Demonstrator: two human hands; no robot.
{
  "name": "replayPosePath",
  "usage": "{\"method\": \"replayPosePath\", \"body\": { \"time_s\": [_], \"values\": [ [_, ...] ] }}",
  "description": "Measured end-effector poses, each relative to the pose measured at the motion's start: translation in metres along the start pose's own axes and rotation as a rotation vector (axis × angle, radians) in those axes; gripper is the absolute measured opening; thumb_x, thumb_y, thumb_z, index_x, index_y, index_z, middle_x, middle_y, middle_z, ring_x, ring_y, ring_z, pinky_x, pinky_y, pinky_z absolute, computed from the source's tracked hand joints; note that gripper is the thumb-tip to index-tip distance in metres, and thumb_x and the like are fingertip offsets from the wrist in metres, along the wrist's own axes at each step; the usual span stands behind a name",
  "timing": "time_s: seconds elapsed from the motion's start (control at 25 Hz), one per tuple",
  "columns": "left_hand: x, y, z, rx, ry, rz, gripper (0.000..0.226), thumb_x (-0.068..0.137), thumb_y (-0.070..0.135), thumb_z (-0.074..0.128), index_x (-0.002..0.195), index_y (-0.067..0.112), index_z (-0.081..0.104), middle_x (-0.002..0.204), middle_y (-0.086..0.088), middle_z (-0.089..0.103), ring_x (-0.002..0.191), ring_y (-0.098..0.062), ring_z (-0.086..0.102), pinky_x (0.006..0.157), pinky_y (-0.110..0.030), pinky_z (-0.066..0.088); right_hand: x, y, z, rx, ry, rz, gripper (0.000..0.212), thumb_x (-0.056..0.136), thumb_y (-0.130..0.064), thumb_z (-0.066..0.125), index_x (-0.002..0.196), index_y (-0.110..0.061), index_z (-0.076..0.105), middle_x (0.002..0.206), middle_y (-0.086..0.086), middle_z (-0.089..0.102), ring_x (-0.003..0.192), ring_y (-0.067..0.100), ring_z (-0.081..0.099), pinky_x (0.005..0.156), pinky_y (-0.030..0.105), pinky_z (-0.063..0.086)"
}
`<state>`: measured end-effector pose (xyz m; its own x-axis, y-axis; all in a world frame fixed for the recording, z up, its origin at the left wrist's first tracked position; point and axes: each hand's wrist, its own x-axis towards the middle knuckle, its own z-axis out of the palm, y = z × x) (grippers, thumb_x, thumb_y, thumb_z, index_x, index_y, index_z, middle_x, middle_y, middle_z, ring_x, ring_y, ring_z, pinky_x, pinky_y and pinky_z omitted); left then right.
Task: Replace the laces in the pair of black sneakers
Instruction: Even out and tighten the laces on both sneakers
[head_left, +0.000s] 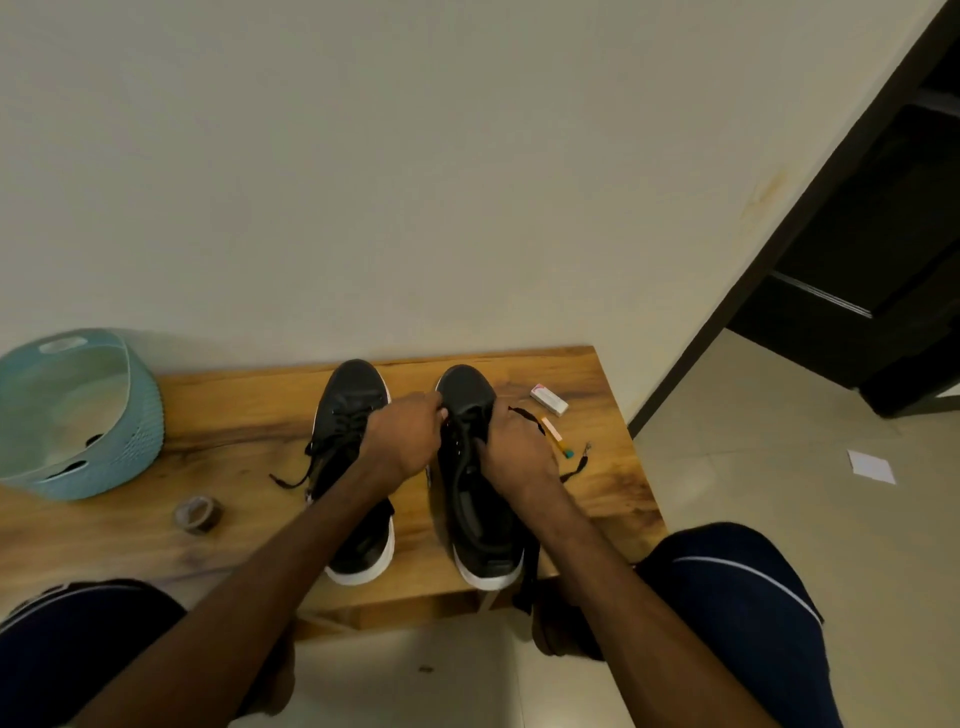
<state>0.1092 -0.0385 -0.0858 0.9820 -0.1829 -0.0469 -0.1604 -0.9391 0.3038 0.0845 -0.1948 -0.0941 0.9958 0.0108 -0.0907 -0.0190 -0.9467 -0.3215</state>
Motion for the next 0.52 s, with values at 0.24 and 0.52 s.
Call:
{"method": "replayPosePath", "body": {
  "time_s": [0.24,0.52],
  "values": [
    [-0.006,0.008,-0.034,-0.936,0.01,-0.274,0.033,0.101,0.016,0.045,0.07,0.013,0.05,0.065,0.0,0.049,0.055,-0.009,0.043,0.055,-0.025,0.036,0.003,0.005,0.003,0.01,-0.071,0.229,0.037,0.099,-0.006,0.05,0.133,-0.001,0.037,0.116,0.016,0.066,0.102,0.03,0.067,0.074,0.035,0.053],
    [-0.011,-0.034,-0.121,-1.552,0.395,-0.41,0.028,0.097,0.019,0.042,0.069,0.02,0.042,0.063,0.007,0.056,0.046,-0.005,0.034,0.034,-0.017,0.02,0.001,0.001,-0.001,-0.028,-0.08,0.263,0.038,0.099,-0.005,0.05,0.133,-0.001,0.035,0.114,0.014,0.068,0.1,0.028,0.07,0.077,0.035,0.056]
  ]
}}
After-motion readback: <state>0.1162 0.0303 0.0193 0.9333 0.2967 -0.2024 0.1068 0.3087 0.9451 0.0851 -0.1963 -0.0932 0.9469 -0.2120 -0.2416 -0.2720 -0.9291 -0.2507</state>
